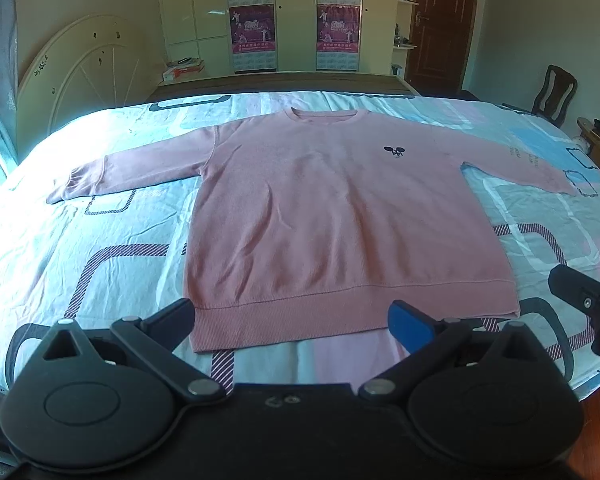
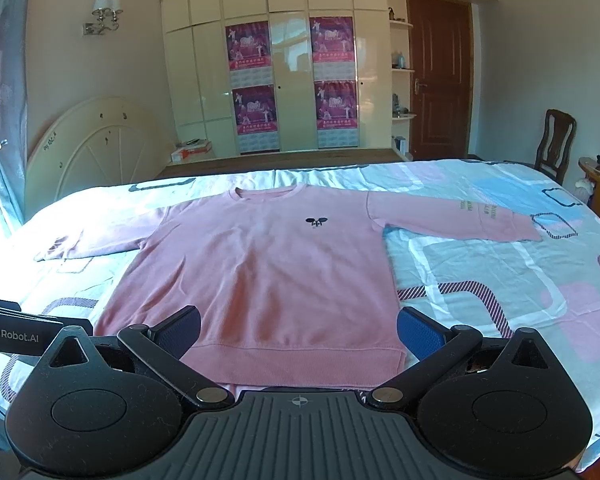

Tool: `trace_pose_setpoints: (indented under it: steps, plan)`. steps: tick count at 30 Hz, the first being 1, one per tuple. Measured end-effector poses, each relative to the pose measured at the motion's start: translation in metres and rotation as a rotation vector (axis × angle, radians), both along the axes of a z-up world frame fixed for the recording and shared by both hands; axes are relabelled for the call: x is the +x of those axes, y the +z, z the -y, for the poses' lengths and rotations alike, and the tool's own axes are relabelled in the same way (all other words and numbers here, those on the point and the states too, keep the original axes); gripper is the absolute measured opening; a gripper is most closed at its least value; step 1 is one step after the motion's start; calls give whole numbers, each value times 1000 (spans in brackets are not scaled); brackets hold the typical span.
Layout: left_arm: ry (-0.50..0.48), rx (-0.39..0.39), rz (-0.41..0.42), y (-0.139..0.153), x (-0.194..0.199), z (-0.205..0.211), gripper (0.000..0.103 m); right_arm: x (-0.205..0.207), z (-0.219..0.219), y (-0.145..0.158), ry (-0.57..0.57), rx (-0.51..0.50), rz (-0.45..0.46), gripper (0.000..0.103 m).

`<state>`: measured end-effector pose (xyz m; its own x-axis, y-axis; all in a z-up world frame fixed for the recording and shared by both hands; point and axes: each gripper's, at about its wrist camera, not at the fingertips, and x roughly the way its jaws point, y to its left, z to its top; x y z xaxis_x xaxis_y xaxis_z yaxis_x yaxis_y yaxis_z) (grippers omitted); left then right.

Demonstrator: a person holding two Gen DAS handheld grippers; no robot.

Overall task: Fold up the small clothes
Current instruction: 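Move both grippers toward the pink sweatshirt lying flat on the bed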

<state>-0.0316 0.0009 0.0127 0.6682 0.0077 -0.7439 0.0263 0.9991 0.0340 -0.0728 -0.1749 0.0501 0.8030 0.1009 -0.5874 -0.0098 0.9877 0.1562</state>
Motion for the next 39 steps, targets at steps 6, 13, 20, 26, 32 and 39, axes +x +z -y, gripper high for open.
trace_pose_setpoints:
  steps: [6, 13, 20, 26, 32, 39]
  plan:
    - [5, -1, -1, -1, 2, -1, 102, 3, 3, -1, 0, 1, 0, 103]
    - [6, 4, -2, -2, 5, -2, 102, 3, 4, -1, -2, -2, -2, 103]
    - [2, 8, 0, -2, 6, 3, 102, 5, 8, 0, -3, -7, 2, 103]
    - [3, 10, 1, -2, 7, 3, 102, 7, 10, 0, -7, -10, 1, 103]
    - [3, 12, -1, -2, 10, 3, 102, 9, 12, 1, -8, -11, 2, 103]
    - [8, 13, -9, -2, 19, 2, 102, 22, 20, -1, -21, -11, -4, 103]
